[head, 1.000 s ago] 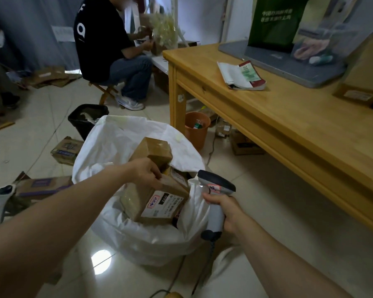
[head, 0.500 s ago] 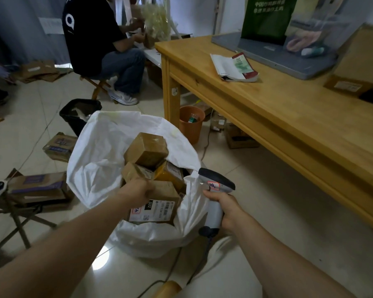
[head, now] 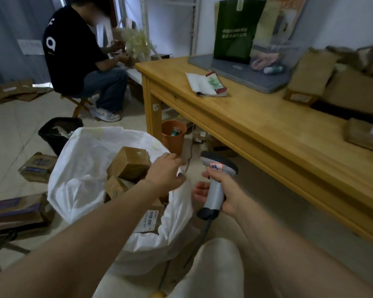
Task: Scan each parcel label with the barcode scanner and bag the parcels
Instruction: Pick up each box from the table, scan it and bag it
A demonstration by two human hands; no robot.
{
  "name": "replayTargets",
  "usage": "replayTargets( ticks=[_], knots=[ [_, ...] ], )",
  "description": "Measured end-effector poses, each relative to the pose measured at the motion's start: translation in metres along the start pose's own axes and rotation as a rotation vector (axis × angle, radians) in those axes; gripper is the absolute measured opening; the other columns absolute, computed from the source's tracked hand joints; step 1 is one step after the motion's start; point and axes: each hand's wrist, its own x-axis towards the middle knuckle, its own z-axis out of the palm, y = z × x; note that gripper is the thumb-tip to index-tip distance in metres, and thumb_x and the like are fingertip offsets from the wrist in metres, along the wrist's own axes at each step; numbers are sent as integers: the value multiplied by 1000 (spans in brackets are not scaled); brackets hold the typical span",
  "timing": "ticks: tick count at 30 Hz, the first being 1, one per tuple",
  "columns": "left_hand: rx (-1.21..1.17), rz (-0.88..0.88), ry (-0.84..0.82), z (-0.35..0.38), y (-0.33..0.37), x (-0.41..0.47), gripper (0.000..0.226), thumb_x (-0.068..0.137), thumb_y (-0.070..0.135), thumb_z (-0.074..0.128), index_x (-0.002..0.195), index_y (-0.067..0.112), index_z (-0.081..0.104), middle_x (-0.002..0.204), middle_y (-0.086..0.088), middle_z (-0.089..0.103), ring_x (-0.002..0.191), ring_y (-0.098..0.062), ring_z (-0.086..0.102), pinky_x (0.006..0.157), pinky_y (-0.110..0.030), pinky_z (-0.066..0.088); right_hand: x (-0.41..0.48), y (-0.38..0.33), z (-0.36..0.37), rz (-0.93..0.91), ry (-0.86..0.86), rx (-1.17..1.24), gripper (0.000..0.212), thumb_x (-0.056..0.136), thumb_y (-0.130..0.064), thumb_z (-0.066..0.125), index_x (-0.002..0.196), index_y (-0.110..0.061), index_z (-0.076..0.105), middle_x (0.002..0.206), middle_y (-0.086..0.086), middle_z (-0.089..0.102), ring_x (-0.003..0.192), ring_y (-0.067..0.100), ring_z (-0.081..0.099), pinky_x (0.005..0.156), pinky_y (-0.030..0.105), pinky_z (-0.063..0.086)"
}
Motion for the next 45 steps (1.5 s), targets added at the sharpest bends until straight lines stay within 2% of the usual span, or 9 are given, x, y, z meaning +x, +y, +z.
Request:
replayTargets(
  ticks=[10, 20, 23, 26, 29, 35, 39, 43, 45],
  knots=[
    [-157, 183, 140, -68, 177, 98, 46, 91, 28, 57, 136, 18, 51, 131, -1, 53, 123, -19, 46, 99, -32, 39, -92, -156, -101, -347, 96, 191, 20, 92, -27, 59, 88, -7, 57, 47, 0, 49, 37, 11, 48, 43, 21, 46],
    [-359, -6, 130, -51, 291, 246, 59, 87, 41, 64, 131, 6, 47, 129, -13, 52, 119, -29, 49, 88, -36, 43, -68, -262, -203, -435, 160, 418, 15, 89, -11, 59, 76, -9, 52, 49, -3, 46, 38, 8, 43, 43, 19, 44],
    [-419, -117, 125, -36, 318, 302, 84, 79, 53, 68, 137, 2, 33, 137, -20, 41, 127, -35, 39, 99, -41, 38, -39, -293, -225, -419, 157, 428, 18, 90, -10, 56, 73, -10, 50, 46, -3, 45, 36, 9, 43, 40, 18, 44],
    [-440, -246, 63, -22, 338, 346, 129, 66, 63, 75, 151, 1, 0, 153, -25, 14, 143, -38, 13, 115, -44, 20, -16, -316, -242, -371, 152, 427, 17, 90, -8, 54, 74, -11, 50, 45, -2, 45, 35, 9, 43, 40, 18, 43],
    [-435, -356, -4, -14, 350, 376, 142, 60, 62, 80, 150, 5, -13, 157, -23, 0, 146, -37, 2, 117, -46, 13, -5, -330, -254, -314, 138, 443, 13, 89, -7, 56, 77, -10, 52, 46, -2, 46, 34, 9, 43, 40, 18, 44],
    [-631, -423, -10, -22, 348, 373, 114, 66, 47, 80, 149, 6, 14, 147, -21, 26, 137, -36, 24, 112, -41, 27, -11, -340, -267, -179, 192, 398, 7, 85, -5, 64, 80, -8, 59, 52, 2, 50, 38, 12, 47, 43, 22, 46],
    [-976, -517, -280, -66, 329, 318, 101, 48, 64, 70, 135, 16, 49, 128, -6, 56, 116, -25, 53, 94, -38, 47, -26, -341, -260, -93, 208, 407, 3, 87, -4, 62, 89, -6, 62, 58, 7, 59, 48, 17, 58, 51, 28, 54],
    [-1017, -594, -578, -103, 309, 253, 28, 82, 42, 65, 98, 19, 63, 93, -1, 62, 84, -15, 57, 78, -28, 46, -41, -328, -243, -5, 237, 337, 9, 84, -4, 68, 91, -7, 64, 78, 12, 67, 70, 24, 66, 66, 37, 57],
    [-972, -624, -624, -115, 305, 230, 17, 91, 37, 57, 94, 22, 62, 93, 0, 60, 83, -15, 54, 81, -30, 42, -46, -315, -236, 34, 273, 297, 18, 79, -5, 74, 96, -8, 67, 89, 14, 64, 76, 26, 63, 66, 39, 56]
  ],
)
